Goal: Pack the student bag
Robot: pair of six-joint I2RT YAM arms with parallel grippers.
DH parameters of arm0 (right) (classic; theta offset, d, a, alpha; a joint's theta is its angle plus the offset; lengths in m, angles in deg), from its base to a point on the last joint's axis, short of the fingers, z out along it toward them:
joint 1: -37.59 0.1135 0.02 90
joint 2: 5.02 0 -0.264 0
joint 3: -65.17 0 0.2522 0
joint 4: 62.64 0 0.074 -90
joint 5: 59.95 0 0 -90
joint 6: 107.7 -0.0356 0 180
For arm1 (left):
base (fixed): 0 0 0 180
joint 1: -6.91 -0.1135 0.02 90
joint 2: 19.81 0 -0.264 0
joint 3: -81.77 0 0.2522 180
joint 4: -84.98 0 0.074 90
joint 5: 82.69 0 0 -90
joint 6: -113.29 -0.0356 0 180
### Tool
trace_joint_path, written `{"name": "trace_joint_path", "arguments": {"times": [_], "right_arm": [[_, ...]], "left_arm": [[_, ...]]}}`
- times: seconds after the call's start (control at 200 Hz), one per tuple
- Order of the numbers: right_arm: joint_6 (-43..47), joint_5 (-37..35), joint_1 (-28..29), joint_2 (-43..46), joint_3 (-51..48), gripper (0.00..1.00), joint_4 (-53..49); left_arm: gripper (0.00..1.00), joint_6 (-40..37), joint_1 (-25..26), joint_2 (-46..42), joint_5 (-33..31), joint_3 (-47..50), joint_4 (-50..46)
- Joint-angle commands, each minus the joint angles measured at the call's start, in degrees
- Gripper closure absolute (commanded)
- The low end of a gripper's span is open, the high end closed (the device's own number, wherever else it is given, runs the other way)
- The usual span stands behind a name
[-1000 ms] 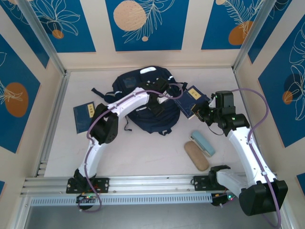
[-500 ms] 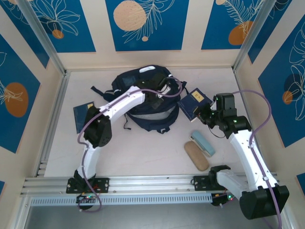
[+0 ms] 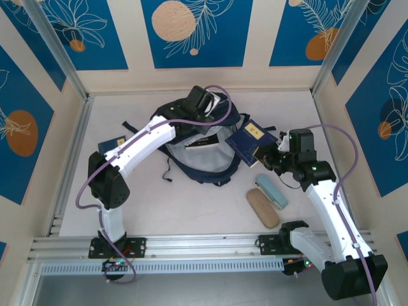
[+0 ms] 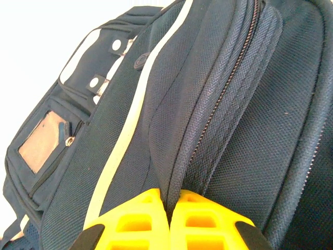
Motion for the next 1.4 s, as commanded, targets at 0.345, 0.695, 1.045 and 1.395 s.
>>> {"name": "trace_joint_path", "arguments": {"times": [0.345, 0.695, 1.045, 1.395], "right_arm": [[-15.16, -0.09, 11.54, -9.74, -5.52, 0.98, 22.74], [-23.80, -10.69, 15.39, -27.48, -0.12, 0.98, 38.53], [-29.26, -16.26, 20.04, -41.78, 3.82, 0.96, 46.20], [-36.64, -15.25, 20.43, -52.69, 7.48, 0.91, 54.96]], "left_arm": [[1.00, 5.27, 1.17, -3.42, 2.53, -2.16, 9.23], [1.00, 11.23, 1.14, -1.64, 1.33, -3.48, 7.72], [1.00, 13.74, 1.18, -3.47, 0.17, -0.10, 11.33], [1.00, 17.16, 1.12, -3.22, -2.48, -0.14, 12.61]]}}
